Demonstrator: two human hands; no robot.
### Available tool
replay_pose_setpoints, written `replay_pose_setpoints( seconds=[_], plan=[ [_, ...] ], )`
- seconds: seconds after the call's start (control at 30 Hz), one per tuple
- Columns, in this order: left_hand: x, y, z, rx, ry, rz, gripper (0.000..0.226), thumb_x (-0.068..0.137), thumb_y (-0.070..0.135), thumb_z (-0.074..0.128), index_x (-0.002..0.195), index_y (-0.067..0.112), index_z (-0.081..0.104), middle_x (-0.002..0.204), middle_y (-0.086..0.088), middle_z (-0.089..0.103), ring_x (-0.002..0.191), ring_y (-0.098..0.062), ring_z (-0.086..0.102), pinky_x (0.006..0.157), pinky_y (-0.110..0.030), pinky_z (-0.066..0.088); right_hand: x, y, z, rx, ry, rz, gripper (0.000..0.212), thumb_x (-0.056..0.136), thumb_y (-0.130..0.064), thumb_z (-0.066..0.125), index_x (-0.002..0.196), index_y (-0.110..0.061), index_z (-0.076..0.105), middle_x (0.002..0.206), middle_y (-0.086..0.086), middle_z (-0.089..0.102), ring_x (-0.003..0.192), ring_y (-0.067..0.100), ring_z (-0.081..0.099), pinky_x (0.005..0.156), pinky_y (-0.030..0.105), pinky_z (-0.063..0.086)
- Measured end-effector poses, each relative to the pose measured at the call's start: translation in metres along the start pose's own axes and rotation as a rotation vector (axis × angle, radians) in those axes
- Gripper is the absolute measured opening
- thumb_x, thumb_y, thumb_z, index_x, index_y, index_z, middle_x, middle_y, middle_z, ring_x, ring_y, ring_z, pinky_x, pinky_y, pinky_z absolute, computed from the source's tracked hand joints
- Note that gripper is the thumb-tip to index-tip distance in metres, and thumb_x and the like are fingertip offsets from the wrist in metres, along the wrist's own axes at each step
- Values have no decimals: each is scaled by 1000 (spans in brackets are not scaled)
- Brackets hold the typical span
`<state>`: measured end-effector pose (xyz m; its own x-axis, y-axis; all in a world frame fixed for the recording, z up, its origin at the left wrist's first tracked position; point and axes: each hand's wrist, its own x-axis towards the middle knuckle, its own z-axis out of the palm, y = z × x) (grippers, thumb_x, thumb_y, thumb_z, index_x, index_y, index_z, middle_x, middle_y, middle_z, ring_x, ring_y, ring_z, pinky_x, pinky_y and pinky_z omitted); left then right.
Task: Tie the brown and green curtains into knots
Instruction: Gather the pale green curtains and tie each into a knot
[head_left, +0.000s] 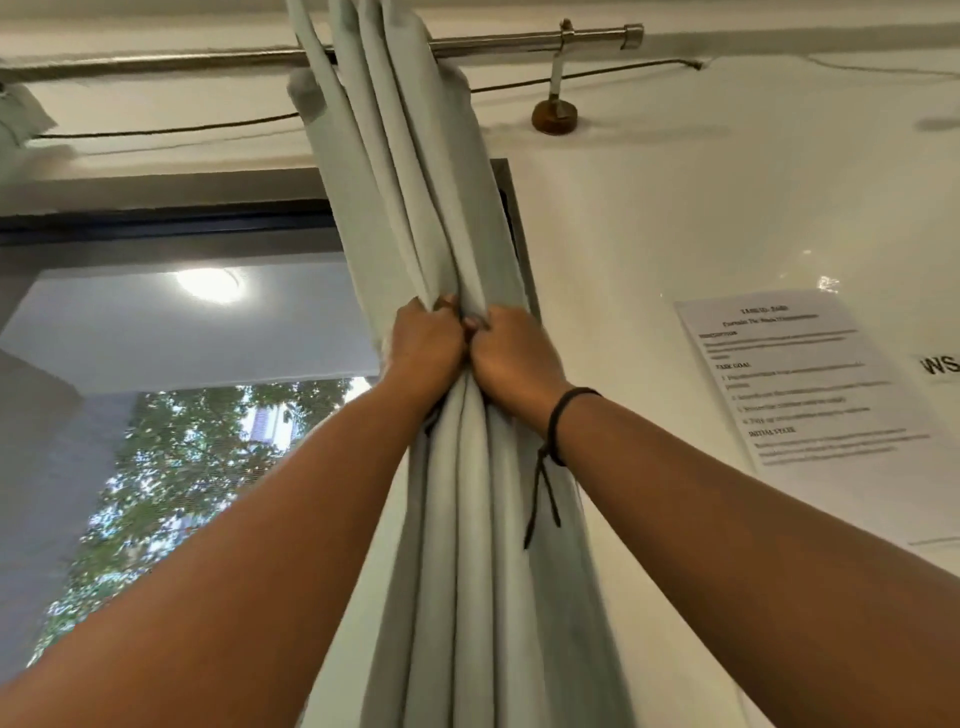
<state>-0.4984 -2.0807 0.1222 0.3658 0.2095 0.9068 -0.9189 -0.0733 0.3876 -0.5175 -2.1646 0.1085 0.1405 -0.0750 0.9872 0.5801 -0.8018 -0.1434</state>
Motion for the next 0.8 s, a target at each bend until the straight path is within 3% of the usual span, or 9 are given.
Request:
replay_pose_setpoints(
  seconds=[0.2, 0.3, 0.4, 0.5, 0.67, 0.8],
  plan=[
    [-9, 45, 69, -104, -43, 71, 33, 93, 29, 48, 117, 10, 59, 115, -15, 64, 107, -34, 58, 96, -42, 47, 14, 44, -68, -115, 168, -48, 20, 90, -18, 43, 73, -14, 52, 102, 19, 65, 92, 34, 58, 65, 25, 27],
    [-18, 74, 95, -67, -84, 122, 33, 94, 27, 47, 115, 5, 59, 119, -18, 62, 109, -36, 57, 93, -38, 46, 21, 52, -107, -185, 245, -30, 21, 86, -27, 41, 74, -14, 54, 95, 20, 66, 87, 35, 58, 60, 26, 23],
    [-24, 82, 99, -97, -135, 135, 34, 95, 29, 46, 116, 5, 58, 117, -16, 62, 107, -34, 57, 92, -39, 47, 26, 51, -128, -221, 243, 25, 24, 88, -17, 47, 66, -12, 55, 79, 17, 62, 74, 31, 52, 52, 33, 27],
    [-19, 64, 74, -28, -125, 131, 35, 95, 30, 45, 116, 6, 57, 119, -17, 61, 109, -35, 56, 94, -41, 46, 20, 37, -109, -267, 151, 33, 31, 88, -17, 49, 57, -17, 48, 67, 4, 51, 72, 27, 51, 52, 30, 29],
    [-22, 16, 12, 159, -174, 125, 29, 92, 31, 48, 112, 11, 56, 115, -15, 62, 106, -34, 57, 90, -38, 47, -6, 13, -45, -195, 51, 25, 33, 91, -39, 48, 65, -19, 53, 69, 0, 56, 71, 26, 56, 51, 27, 33],
    [-33, -13, -43, 16, -189, 1, 34, 75, 37, 60, 106, 23, 61, 102, -2, 68, 94, -25, 63, 86, -39, 52, -30, -10, -2, 0, 31, 42, 21, 85, -41, 58, 95, -22, 62, 90, -2, 67, 84, 21, 63, 71, 33, 50]
  ],
)
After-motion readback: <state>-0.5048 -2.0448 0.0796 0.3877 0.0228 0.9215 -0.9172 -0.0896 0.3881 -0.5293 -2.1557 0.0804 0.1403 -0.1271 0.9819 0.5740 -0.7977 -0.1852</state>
